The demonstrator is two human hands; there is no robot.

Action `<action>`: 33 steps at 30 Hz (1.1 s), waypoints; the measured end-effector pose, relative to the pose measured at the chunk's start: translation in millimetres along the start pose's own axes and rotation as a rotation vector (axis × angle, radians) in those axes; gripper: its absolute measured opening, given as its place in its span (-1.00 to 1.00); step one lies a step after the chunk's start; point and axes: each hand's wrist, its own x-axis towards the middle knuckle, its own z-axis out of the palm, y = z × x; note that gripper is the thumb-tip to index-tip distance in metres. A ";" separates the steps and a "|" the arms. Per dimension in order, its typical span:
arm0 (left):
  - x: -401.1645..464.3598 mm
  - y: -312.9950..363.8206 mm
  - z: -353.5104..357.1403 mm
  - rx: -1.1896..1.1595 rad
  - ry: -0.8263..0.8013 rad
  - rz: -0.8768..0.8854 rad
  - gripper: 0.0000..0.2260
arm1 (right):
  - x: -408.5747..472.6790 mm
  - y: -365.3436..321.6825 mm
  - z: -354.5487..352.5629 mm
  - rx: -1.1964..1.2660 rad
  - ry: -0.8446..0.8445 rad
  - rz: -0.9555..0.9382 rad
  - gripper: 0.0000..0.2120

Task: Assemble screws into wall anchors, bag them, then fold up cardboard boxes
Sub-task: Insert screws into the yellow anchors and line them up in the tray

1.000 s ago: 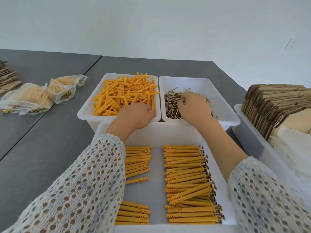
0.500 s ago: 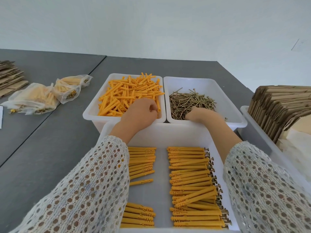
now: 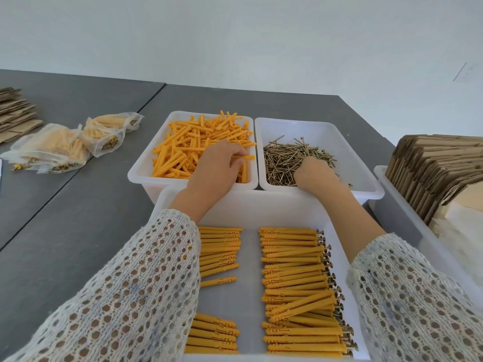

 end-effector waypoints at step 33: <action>-6.5 14.7 -4.9 0.292 0.011 0.173 -0.77 | -43.6 -59.1 -5.9 -0.399 0.144 -0.295 -0.76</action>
